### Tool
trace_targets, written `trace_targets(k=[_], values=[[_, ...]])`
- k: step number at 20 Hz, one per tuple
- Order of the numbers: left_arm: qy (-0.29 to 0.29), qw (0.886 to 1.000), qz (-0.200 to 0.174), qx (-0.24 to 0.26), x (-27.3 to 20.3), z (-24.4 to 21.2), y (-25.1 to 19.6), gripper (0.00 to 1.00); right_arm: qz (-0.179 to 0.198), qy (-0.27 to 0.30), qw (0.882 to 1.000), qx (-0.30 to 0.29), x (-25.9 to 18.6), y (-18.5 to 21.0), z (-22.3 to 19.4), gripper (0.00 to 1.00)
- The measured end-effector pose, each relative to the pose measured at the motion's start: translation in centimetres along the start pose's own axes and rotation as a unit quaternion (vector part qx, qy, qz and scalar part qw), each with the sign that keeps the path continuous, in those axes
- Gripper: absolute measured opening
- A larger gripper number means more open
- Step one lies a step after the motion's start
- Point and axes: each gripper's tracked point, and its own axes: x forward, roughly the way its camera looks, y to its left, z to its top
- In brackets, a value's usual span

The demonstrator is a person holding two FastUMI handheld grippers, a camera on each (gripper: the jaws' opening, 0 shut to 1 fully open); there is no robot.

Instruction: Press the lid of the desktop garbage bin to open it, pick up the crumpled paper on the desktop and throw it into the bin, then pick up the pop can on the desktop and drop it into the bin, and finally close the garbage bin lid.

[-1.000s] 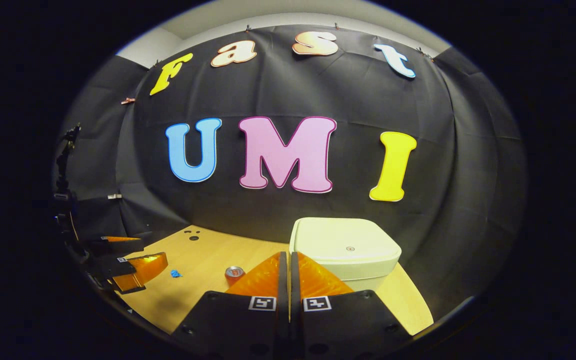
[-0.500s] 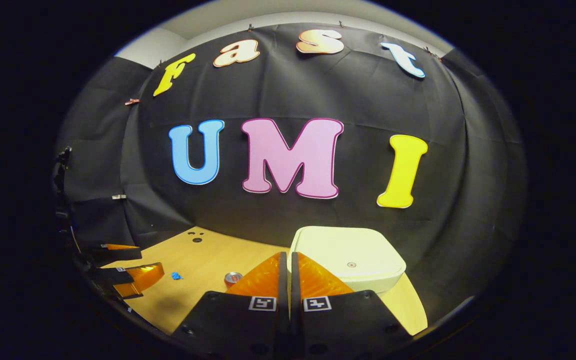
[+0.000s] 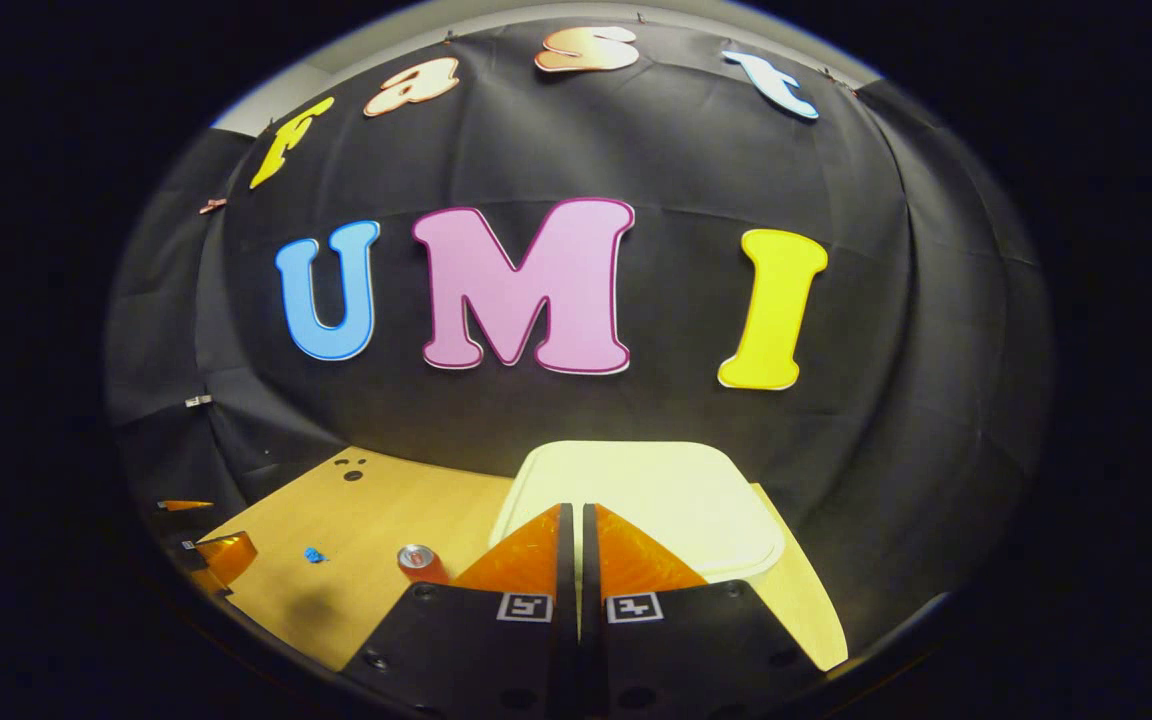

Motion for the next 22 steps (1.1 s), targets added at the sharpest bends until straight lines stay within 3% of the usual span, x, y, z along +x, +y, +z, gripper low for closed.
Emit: trace_targets(k=[5,13,17,22], values=[[0.011,1.0,0.022,-0.006,0.4,-0.6,0.4,0.96,-0.013,0.013,1.0,0.004,1.9,-2.5,-1.1,0.05],[0.022,0.999,0.045,-0.003,1.8,-0.3,-2.0,0.96,0.016,0.028,0.999,0.012,2.9,-2.7,-2.7,0.03],[0.026,0.999,0.042,0.006,1.5,-0.3,-3.0,0.96,0.021,0.031,0.998,0.042,2.5,-2.3,-3.0,0.05],[0.024,0.999,0.028,0.014,1.1,-0.3,-3.1,0.95,0.011,0.019,1.0,-0.009,2.4,-2.2,-3.3,0.05]])
